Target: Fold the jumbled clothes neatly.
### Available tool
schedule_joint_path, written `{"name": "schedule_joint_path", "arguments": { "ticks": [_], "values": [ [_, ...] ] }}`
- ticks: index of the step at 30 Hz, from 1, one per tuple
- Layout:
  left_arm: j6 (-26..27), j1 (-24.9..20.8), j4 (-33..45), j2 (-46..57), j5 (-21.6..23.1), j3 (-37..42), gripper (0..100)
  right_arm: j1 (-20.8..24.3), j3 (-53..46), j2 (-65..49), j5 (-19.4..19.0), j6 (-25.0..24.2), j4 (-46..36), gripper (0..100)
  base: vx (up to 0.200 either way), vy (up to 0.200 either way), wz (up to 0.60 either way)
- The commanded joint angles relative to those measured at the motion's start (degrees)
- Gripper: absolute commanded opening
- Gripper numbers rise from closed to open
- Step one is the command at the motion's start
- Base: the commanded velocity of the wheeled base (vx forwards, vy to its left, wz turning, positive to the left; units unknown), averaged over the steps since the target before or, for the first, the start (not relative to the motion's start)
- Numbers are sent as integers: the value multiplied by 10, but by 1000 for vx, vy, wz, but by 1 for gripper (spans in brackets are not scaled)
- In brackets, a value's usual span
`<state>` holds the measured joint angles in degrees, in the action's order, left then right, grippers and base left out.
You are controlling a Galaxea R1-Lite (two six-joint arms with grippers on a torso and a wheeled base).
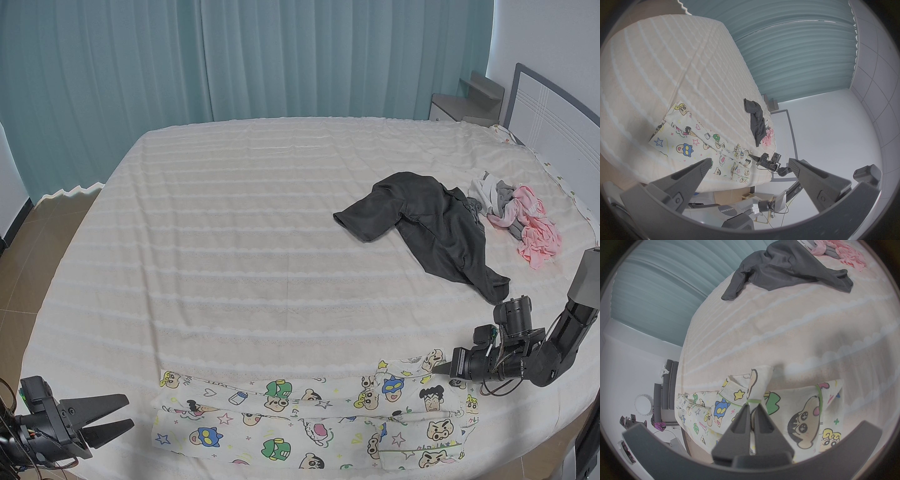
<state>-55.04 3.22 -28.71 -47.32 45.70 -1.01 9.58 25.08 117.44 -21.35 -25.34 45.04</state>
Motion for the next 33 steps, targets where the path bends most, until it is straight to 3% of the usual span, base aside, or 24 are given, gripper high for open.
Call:
{"name": "schedule_joint_path", "arguments": {
  "ticks": [1,8,13,18,19,29,33],
  "values": [
    [0,0,0,-4,0,6,100,4,-13,-38,2,3,0,0,0,0,0],
    [-1,0,1,-4,0,6,100,16,-33,-85,5,24,-33,0,0,0,0],
    [-1,0,1,-3,0,6,100,10,-24,-63,9,85,-89,0,0,0,0],
    [-1,0,1,-4,0,6,100,9,-22,-42,23,88,-87,0,0,0,0],
    [-1,0,1,-4,0,6,100,9,-20,-39,26,88,-87,100,0,0,0],
    [-1,0,1,-6,0,6,100,2,-13,-139,56,83,-82,100,0,0,0],
    [-1,0,1,-6,1,6,100,40,29,-158,68,83,-102,100,0,0,0]
  ]
}}
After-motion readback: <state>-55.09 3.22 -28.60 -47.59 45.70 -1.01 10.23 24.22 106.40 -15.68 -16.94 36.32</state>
